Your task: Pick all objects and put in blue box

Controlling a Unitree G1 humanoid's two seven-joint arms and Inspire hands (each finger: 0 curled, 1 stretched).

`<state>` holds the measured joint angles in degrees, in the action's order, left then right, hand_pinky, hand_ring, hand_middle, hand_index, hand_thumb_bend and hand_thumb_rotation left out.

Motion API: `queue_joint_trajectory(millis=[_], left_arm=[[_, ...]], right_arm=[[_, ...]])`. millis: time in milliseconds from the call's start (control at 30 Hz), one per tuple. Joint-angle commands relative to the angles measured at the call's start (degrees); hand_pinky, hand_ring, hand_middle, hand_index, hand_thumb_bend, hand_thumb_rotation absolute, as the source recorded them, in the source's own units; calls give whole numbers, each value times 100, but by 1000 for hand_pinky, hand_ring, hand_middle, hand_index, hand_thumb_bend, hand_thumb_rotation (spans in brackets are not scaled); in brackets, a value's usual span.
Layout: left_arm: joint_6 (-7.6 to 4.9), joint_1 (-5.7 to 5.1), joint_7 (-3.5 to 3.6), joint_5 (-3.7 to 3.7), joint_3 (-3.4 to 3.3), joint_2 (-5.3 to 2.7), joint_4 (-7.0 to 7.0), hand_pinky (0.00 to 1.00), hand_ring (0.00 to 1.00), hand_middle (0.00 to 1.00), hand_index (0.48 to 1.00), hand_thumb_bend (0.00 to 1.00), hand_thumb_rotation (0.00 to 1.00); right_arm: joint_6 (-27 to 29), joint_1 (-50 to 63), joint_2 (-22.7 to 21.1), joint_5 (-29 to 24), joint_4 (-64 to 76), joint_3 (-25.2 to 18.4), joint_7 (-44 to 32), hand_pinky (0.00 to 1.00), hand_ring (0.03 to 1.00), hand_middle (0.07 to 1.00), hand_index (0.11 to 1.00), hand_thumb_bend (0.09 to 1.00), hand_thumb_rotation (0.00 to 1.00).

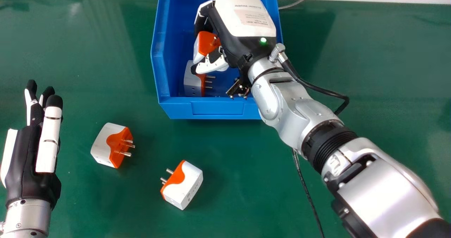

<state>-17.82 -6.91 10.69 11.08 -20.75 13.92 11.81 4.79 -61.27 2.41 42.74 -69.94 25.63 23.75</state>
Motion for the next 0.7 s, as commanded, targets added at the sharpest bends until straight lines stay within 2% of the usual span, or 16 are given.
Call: queue_joint_trajectory(millis=[0,100,200,267,300,367,433,467,500,567,633,667], left_arm=[[-91,-44,-38,-32,8,6,-169,1000,1000,1000,989,478,912],[-4,-91,-83,-53,39,-11,-304,1000,1000,1000,987,463,918],[8,-114,-142,-119,64,-3,-334,1000,1000,1000,988,478,928],[-34,-116,-144,-121,66,-8,-318,1000,1000,1000,990,486,931],[-47,-113,-125,-75,61,-25,-315,1000,1000,1000,989,487,928],[-9,-121,-119,-38,61,-33,-344,1000,1000,1000,987,483,917],[42,-135,-117,-36,68,-25,-381,1000,1000,1000,990,492,907],[60,-139,-118,-45,72,-18,-395,1000,1000,1000,994,487,914],[80,-145,-133,-67,75,-14,-412,1000,1000,1000,998,486,920],[38,-127,-113,-28,59,-31,-373,1000,1000,1000,995,485,914],[16,-120,-95,2,55,-42,-357,1000,1000,1000,993,487,905],[43,-131,-97,-14,64,-27,-374,1000,1000,1000,996,484,909]], right_arm=[[-27,-357,69,-123,28,-4,47,421,567,637,493,487,138],[-66,-371,131,-351,20,-164,74,382,524,599,491,487,138],[-211,-399,174,-460,13,-175,76,314,426,508,488,485,143],[-179,-352,132,-352,59,-30,241,305,396,481,487,485,149],[-150,-312,121,-333,88,7,309,313,400,487,488,486,151],[-134,-275,94,-291,125,98,310,360,449,538,490,487,161],[-134,-249,60,-242,159,212,263,431,539,621,620,457,416],[-126,-227,49,-239,187,251,273,516,638,701,697,460,532],[-109,-202,40,-265,224,268,274,603,728,776,764,463,605],[-101,-136,28,-302,334,285,306,671,802,850,829,454,649],[-85,-33,-3,-285,499,319,380,717,847,893,869,434,640],[-76,38,-28,-257,609,349,440,726,858,903,880,423,637]])
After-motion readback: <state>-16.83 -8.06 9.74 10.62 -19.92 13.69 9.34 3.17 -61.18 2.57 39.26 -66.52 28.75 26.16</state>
